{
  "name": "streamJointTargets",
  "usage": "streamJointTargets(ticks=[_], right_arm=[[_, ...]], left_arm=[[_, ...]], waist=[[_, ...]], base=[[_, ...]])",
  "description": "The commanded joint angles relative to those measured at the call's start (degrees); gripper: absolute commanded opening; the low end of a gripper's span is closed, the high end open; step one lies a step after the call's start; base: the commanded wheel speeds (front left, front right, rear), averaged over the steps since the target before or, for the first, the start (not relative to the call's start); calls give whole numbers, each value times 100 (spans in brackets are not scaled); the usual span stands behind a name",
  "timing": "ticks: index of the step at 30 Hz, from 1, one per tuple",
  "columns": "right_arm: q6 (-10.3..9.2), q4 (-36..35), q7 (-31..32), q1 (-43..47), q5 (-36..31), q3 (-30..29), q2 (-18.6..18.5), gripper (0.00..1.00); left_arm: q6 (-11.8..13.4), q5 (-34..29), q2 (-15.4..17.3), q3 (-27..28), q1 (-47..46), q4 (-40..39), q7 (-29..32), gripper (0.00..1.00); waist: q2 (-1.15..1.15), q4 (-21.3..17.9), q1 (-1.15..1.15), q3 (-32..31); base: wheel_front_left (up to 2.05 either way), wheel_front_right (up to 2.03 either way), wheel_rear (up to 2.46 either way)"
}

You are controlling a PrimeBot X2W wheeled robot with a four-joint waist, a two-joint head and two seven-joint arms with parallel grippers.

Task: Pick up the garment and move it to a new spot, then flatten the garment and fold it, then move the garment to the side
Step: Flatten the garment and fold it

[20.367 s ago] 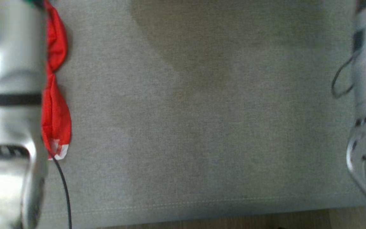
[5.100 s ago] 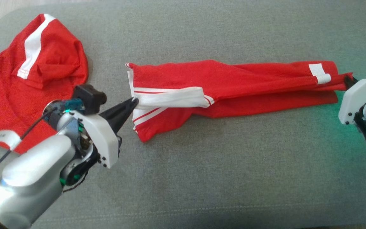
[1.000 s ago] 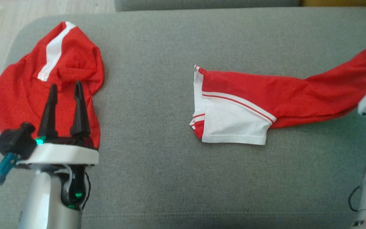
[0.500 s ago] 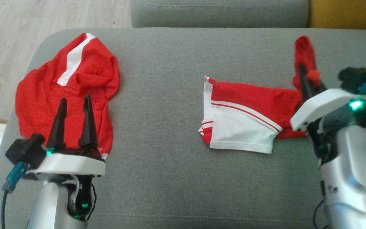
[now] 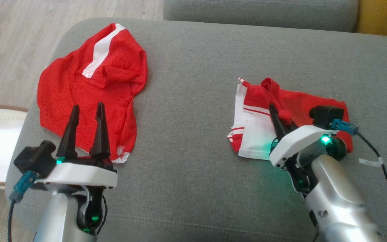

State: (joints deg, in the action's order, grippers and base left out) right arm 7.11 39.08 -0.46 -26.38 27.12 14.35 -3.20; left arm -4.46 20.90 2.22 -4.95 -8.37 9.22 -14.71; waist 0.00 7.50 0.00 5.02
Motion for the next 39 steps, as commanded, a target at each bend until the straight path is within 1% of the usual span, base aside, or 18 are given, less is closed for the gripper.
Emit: streamJointTargets(ticks=[1,8,9,10,13,17,19,21,23,24,27,29,30,32,35,39], right_arm=[[37,-64,-149,-340,78,196,32,0],[37,853,-733,-687,644,916,32,0],[37,995,-769,-738,687,1025,32,35],[37,1120,-794,-786,715,1145,32,100],[37,1198,-955,-880,945,1541,32,100],[37,830,-990,-839,1547,2253,32,100],[37,695,-1011,-837,1738,2540,32,100],[37,666,-1084,-887,1821,2669,32,100],[37,750,-1202,-990,1735,2666,32,100],[37,860,-1313,-1109,1501,2573,32,100],[37,1014,-1421,-1238,960,2172,32,100],[37,1034,-1446,-1300,399,1681,32,100],[37,923,-1449,-1292,62,1358,31,100],[37,562,-1451,-1120,-579,698,-20,100],[37,-198,-1452,-634,-1423,-96,-74,100],[37,-1150,-1453,158,-2211,-818,-35,100]], left_arm=[[54,18,66,133,-205,-173,-29,100],[59,55,65,28,-239,-124,-29,100],[59,56,65,23,-239,-117,-29,100],[59,56,65,20,-237,-111,-29,100],[57,53,65,34,-229,-93,-29,100],[67,34,65,105,-198,-71,-29,100],[73,39,65,119,-185,-84,-29,100],[81,58,65,126,-169,-118,-29,100],[89,76,65,127,-139,-163,-29,100],[107,91,65,124,-109,-227,-29,100],[140,121,65,97,-73,-340,-29,100],[167,132,65,75,-62,-421,-29,100],[181,139,65,60,-63,-461,-29,100],[210,137,65,21,-81,-522,-29,100],[257,115,65,-37,-112,-589,-29,100],[285,31,65,-182,-90,-599,-29,100]], waist=[[0,56,0,28],[0,250,0,98],[0,266,0,100],[0,280,0,103],[0,293,0,95],[0,201,0,30],[0,121,0,-12],[0,27,0,-57],[0,-86,0,-109],[0,-203,0,-151],[0,-350,0,-206],[0,-447,0,-219],[0,-489,0,-223],[0,-547,0,-228],[0,-609,0,-243],[0,-656,0,-276]], base=[[0,0,0],[0,0,0],[0,0,0],[0,0,0],[0,0,0],[0,0,0],[0,0,0],[0,0,0],[0,0,0],[0,0,0],[0,0,0],[0,0,0],[0,0,0],[0,0,0],[0,0,0],[0,0,0]])
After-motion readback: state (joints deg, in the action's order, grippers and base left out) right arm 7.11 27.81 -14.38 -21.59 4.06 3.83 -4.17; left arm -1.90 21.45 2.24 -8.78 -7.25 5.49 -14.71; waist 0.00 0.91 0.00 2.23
